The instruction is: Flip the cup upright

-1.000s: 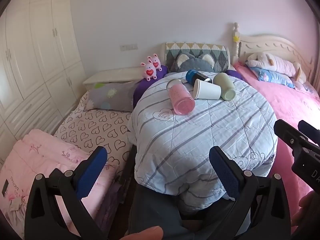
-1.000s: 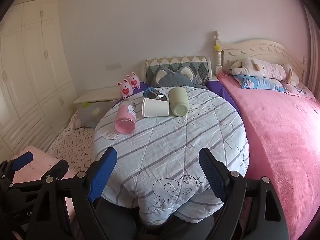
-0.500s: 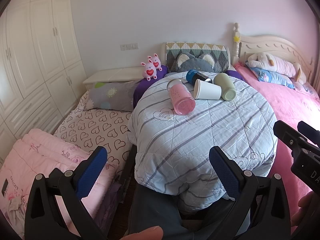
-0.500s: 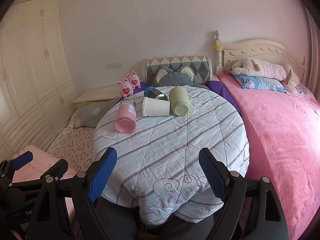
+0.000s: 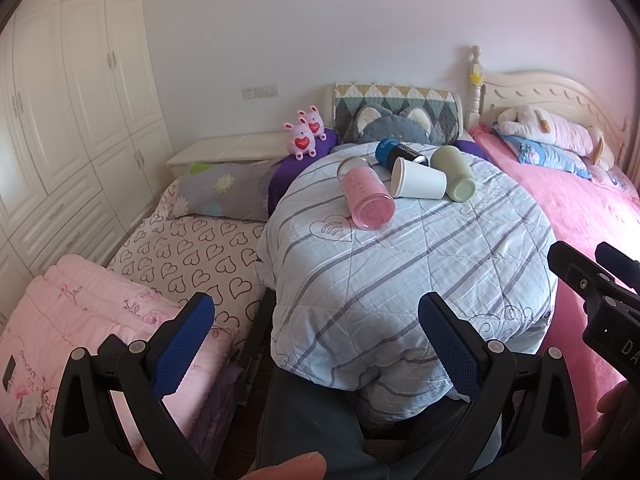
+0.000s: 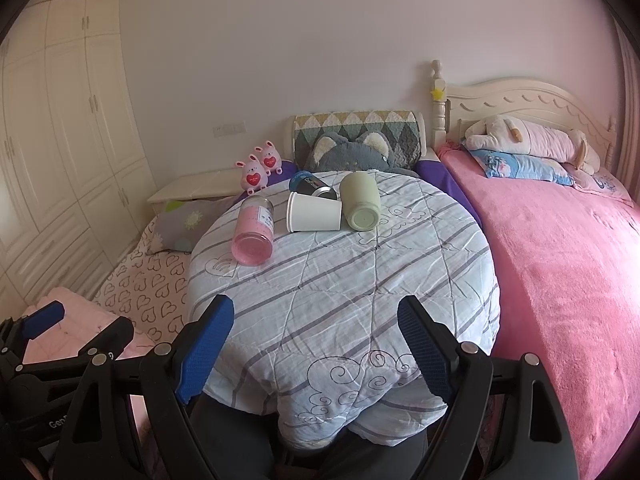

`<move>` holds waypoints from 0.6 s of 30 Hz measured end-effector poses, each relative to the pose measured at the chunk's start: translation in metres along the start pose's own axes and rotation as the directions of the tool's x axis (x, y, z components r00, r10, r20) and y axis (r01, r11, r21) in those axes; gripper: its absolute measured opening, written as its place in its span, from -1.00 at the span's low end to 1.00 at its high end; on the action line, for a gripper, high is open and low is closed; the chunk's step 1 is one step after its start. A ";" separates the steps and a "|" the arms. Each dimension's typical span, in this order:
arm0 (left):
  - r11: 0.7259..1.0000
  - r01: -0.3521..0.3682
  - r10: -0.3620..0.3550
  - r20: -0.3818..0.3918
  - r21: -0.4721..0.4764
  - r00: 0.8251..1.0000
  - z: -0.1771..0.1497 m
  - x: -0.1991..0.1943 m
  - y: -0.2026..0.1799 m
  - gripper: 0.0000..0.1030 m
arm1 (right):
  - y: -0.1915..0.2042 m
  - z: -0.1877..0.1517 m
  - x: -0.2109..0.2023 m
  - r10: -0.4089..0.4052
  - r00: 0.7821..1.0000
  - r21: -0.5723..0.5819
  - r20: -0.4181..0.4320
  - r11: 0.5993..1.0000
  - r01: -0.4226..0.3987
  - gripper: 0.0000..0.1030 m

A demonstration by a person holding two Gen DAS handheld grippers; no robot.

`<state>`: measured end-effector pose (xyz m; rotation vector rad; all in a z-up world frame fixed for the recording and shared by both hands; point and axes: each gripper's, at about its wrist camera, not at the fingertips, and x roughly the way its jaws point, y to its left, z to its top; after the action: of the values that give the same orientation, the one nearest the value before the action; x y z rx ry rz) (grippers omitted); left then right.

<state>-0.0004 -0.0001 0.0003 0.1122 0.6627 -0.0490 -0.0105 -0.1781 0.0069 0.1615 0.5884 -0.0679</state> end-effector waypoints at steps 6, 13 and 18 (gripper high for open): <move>1.000 -0.007 0.007 -0.008 -0.006 1.000 0.002 0.011 0.010 1.00 | 0.005 0.001 0.009 0.002 1.000 -0.016 -0.015 1.000 -0.002 0.64; 1.000 -0.018 0.018 -0.024 -0.015 1.000 0.003 0.025 0.013 1.00 | 0.013 0.004 0.025 0.012 0.999 -0.038 -0.043 0.999 -0.013 0.64; 1.000 -0.025 0.025 -0.038 -0.012 0.999 0.006 0.039 0.014 1.00 | 0.017 0.010 0.041 0.010 0.998 -0.053 -0.054 0.999 -0.012 0.64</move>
<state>0.0351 0.0123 -0.0173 0.1097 0.6996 -0.0185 0.0302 -0.1642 -0.0056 0.1154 0.6423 -0.0374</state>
